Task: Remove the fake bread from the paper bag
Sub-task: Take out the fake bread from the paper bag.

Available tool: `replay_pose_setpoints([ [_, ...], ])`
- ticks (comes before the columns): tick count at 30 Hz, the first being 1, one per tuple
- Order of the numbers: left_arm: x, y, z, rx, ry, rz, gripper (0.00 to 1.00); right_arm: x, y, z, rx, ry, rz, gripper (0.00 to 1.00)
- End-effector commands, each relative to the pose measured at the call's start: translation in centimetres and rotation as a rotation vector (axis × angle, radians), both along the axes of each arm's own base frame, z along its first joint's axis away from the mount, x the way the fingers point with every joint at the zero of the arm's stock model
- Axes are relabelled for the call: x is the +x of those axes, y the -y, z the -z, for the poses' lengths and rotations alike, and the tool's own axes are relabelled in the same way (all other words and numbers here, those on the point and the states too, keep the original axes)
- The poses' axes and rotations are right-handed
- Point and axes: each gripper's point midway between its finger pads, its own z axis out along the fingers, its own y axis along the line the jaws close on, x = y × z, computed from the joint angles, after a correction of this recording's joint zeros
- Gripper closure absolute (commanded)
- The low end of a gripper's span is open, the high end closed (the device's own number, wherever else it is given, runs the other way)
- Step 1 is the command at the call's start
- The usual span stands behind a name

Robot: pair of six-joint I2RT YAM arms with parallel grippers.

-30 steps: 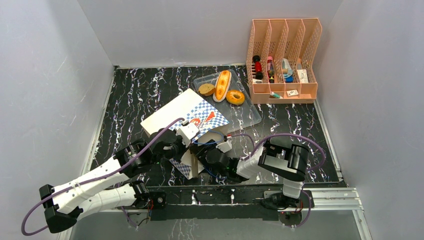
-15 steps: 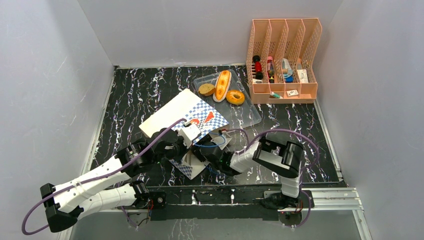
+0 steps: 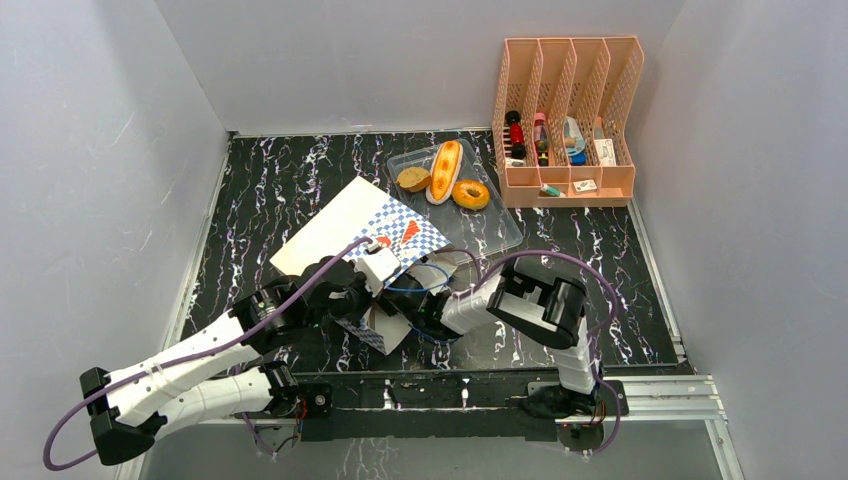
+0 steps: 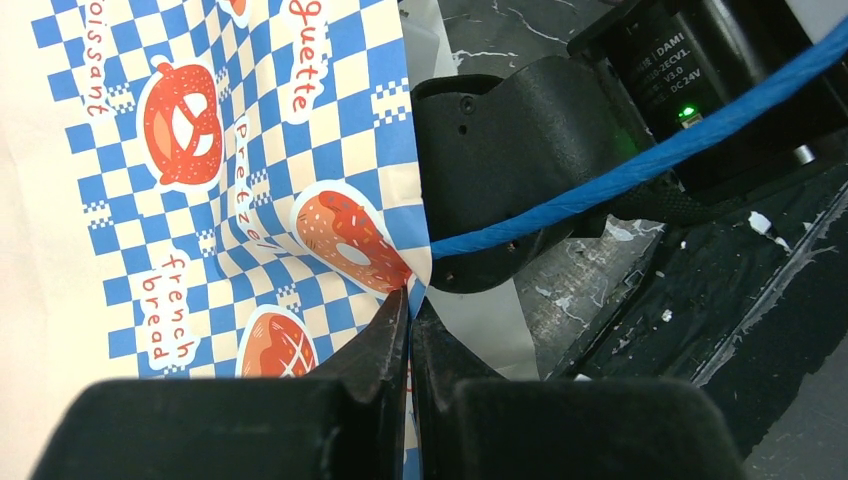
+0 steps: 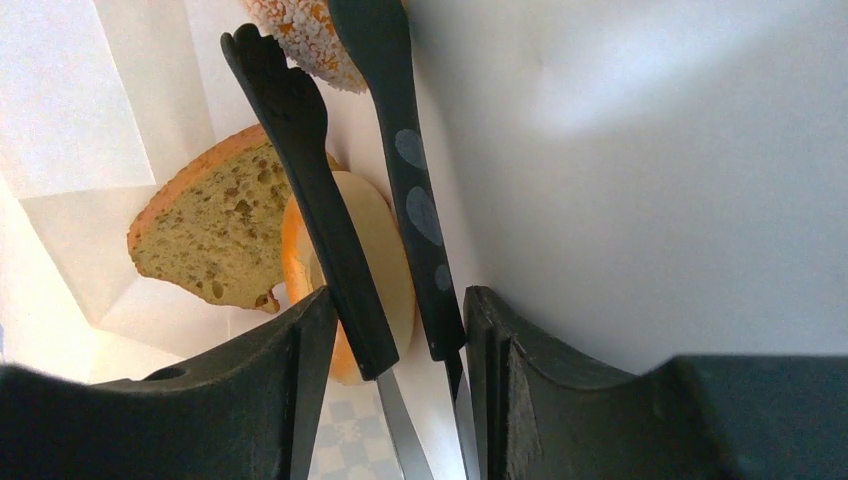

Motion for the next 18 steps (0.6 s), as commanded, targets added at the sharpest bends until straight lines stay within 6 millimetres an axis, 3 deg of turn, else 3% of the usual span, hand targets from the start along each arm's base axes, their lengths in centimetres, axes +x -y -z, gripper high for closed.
replay_pose_setpoints([
  [1, -0.7, 1.0, -1.8, -0.077, 0.005, 0.051, 1.00, 0.5, -0.1, 2.2, -0.119, -0.015, -0.016, 0.55],
  [4, -0.8, 1.0, -1.8, -0.079, 0.003, 0.049, 1.00, 0.6, -0.3, 2.6, -0.133, -0.019, -0.018, 0.65],
  [8, -0.8, 0.8, -2.0, -0.086, 0.007, 0.042, 1.00, 0.4, -0.3, 3.1, -0.137, -0.036, -0.022, 0.88],
  [11, -0.7, 0.5, -2.3, -0.095, 0.017, 0.025, 1.00, 0.3, 0.0, 3.0, -0.130, -0.036, -0.020, 0.99],
  [18, 1.0, -1.1, -2.6, -0.073, 0.069, -0.100, 1.00, 0.0, 1.3, 0.7, -0.093, 0.008, -0.007, 1.00],
])
